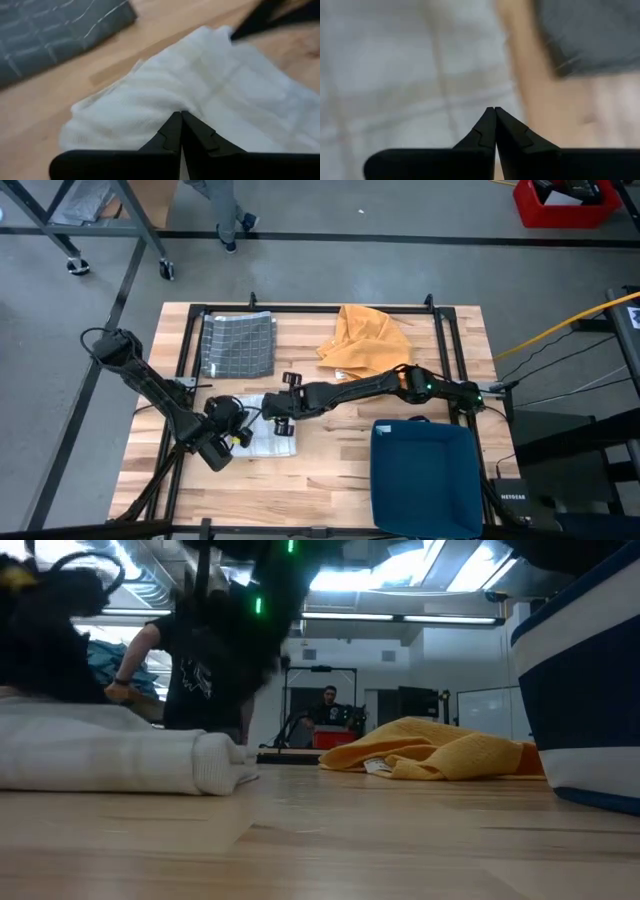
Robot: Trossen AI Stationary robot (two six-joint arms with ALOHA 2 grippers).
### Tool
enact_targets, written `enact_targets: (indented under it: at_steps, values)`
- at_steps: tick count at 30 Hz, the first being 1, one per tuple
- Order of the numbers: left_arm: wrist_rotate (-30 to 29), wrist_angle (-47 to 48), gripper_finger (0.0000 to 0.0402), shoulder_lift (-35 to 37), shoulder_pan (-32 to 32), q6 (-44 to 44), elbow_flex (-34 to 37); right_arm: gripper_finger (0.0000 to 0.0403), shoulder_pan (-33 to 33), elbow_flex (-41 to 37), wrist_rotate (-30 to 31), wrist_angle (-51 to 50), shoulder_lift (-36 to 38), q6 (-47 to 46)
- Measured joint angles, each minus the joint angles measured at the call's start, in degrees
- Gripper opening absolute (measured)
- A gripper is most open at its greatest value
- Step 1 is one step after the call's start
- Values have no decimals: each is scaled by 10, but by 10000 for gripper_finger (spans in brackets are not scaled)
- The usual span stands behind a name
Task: Fold towel
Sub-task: Fold the white towel, then stack the white towel on top of the gray towel
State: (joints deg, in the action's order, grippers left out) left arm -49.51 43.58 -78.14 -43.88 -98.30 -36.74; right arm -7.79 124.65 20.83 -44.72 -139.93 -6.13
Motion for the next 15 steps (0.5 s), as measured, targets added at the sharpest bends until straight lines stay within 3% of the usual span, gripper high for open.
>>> enact_targets:
  at_steps: [10, 15]
  values:
    - [-2, 106, 1, 97, 0, 126, -65, 11, 0, 71, 15, -64, 29, 22]
    - [63, 100, 1, 148, 0, 164, -77, 11, -5, 87, -11, -123, 28, 23]
